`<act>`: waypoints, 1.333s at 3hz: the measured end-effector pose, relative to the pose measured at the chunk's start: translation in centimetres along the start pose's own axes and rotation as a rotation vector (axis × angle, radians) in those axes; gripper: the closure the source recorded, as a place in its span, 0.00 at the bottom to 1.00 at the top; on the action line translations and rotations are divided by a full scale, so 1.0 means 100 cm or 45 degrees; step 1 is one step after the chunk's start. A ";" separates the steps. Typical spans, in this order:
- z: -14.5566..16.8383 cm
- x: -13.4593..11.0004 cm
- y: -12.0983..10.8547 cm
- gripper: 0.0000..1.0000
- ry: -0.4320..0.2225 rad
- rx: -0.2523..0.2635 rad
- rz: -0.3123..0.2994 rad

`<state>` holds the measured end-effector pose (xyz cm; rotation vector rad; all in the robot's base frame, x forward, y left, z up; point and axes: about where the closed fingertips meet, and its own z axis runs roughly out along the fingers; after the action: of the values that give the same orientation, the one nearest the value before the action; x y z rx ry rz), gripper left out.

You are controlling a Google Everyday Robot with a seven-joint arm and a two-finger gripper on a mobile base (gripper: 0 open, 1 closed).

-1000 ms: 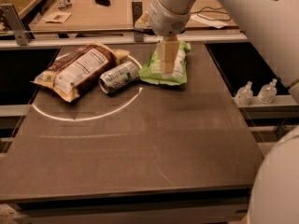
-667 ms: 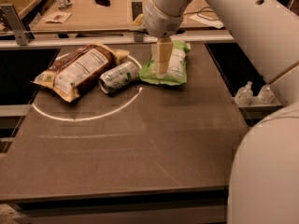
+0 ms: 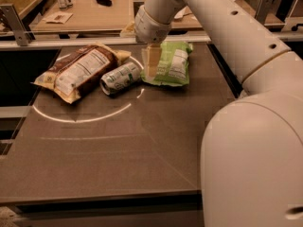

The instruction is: Place 7up can upright

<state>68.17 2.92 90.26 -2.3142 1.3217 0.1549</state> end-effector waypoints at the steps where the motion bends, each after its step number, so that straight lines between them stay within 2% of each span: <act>1: 0.015 0.001 -0.006 0.00 -0.044 -0.029 0.037; 2: 0.028 -0.001 -0.010 0.00 -0.085 -0.055 0.068; 3: 0.036 -0.010 -0.010 0.00 -0.077 -0.121 0.086; 4: 0.037 -0.021 -0.012 0.00 -0.046 -0.155 0.063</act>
Offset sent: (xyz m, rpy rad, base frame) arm 0.0154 0.0197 -0.0232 0.0503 0.1500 -0.0134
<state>68.50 6.77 88.06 -2.3675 1.3877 0.2998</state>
